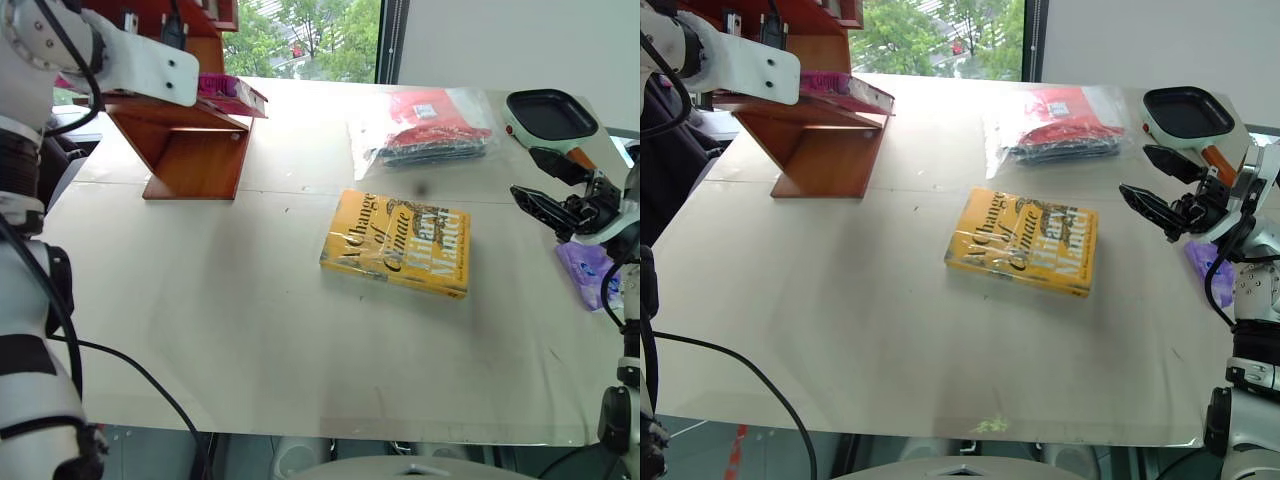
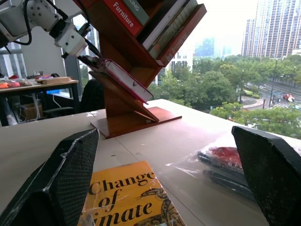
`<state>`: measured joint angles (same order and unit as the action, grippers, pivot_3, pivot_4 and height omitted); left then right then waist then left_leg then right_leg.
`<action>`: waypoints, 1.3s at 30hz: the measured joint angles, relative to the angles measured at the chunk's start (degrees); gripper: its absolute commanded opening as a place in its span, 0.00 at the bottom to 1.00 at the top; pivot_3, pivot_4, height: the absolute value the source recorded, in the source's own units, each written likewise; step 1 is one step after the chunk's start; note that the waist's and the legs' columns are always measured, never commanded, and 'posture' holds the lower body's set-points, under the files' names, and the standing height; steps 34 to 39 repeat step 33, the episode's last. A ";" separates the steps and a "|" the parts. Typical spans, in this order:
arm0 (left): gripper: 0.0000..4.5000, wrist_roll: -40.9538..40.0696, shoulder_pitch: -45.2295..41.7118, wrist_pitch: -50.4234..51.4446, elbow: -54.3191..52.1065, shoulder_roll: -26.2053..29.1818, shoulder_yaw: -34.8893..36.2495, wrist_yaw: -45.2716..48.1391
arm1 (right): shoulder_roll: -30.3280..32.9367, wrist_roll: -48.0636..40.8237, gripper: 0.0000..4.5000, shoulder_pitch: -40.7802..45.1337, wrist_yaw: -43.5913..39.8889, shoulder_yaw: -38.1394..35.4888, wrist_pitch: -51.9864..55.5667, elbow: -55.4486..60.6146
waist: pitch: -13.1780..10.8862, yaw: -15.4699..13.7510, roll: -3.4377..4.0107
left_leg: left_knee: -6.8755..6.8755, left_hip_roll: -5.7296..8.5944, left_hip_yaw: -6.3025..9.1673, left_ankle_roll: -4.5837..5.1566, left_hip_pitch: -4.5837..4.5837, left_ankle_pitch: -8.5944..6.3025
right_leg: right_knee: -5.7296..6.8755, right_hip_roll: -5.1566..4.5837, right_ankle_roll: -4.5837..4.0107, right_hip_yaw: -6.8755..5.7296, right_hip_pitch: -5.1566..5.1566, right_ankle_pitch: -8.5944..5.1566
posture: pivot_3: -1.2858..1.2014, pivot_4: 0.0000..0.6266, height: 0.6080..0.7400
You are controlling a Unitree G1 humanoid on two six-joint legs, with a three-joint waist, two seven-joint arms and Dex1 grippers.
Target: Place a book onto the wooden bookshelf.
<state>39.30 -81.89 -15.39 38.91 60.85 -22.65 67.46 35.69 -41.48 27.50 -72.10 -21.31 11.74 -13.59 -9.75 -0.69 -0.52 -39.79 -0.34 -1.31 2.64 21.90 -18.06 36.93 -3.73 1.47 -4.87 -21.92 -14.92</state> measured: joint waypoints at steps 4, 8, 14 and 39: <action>0.88 -0.51 0.98 1.73 -3.08 0.82 1.01 0.75 | 0.00 -0.02 1.00 -0.15 0.02 0.01 -0.18 0.23 | 0.00 0.03 0.00 | -0.05 0.00 0.00 0.00 0.02 0.00 | 0.04 -0.01 0.00 0.03 0.00 0.00 | 0.52 0.24 1.00; 0.88 -7.50 10.72 9.01 -19.15 4.83 7.67 8.04 | 0.54 0.02 1.00 -1.47 -0.25 -0.02 -0.46 1.41 | -0.01 0.24 0.02 | -0.26 -0.05 0.05 0.00 0.17 0.00 | 0.05 -0.22 0.00 0.14 -0.01 0.00 | 0.52 0.24 1.00; 0.88 -30.05 22.00 26.63 -39.65 -2.50 26.72 9.25 | 1.98 -0.76 1.00 -3.48 0.52 -1.44 0.51 2.31 | 0.00 -0.58 -0.03 | -0.56 -0.06 0.36 0.01 0.18 -0.01 | -0.09 -0.35 0.01 -0.15 0.23 0.00 | 0.52 0.24 1.00; 0.88 -51.53 101.52 46.74 -71.56 -40.41 45.19 -19.69 | -4.52 19.99 1.00 -30.62 12.90 0.47 -22.78 1.13 | 0.42 -0.61 0.01 | -0.26 -0.08 0.18 0.10 -0.38 -0.13 | 0.05 -0.39 -0.05 0.50 0.34 0.02 | 0.52 0.24 1.00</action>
